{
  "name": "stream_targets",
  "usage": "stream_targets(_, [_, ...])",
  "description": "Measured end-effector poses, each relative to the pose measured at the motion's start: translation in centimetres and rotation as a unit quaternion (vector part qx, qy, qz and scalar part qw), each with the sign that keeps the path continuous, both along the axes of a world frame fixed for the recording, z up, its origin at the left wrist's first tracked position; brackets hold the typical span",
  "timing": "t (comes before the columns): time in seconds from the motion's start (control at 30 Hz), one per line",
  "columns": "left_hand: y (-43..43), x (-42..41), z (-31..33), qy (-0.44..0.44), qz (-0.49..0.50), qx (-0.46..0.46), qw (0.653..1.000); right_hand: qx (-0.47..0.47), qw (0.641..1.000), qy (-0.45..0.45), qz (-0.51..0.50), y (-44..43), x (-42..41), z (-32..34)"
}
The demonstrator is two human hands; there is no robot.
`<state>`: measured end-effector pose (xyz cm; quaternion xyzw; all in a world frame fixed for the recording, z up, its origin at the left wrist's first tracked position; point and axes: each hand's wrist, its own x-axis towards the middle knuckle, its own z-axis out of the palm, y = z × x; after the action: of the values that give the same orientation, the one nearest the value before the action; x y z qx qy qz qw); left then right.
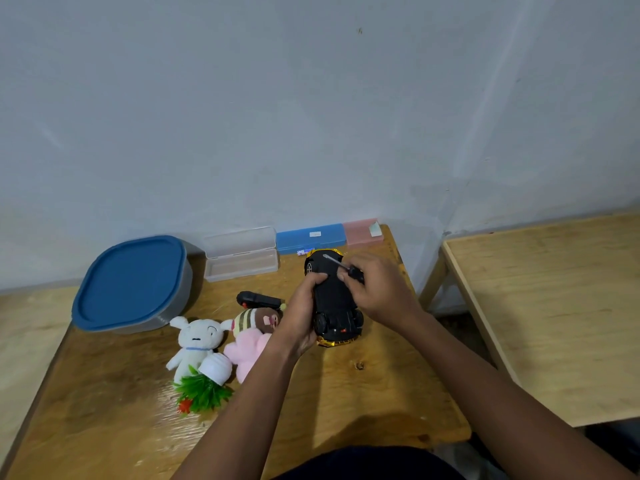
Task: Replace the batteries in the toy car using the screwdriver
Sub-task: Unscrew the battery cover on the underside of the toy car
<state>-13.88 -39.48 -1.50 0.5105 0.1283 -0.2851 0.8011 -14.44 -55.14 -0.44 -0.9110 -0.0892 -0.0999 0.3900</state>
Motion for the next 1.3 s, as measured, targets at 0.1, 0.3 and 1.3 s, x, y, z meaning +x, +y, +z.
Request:
stream_targets(0.1, [0.0, -0.1, -1.2, 0.029, 0.004, 0.019, 0.999, 0.082, 0.994, 0.045, -0.062, -0.8, -0.6, -1.9])
stream_targets(0.3, [0.1, -1.6, -5.3, 0.082, 0.010, 0.113, 0.990, 0.028, 0.961, 0.191, -0.197, -3.0, -4.8, -9.1])
stream_targets(1.3, [0.4, -3.4, -10.4, 0.107, 0.037, 0.119, 0.986, -0.069, 0.935, 0.176, -0.300, -3.3, -7.6, -14.5])
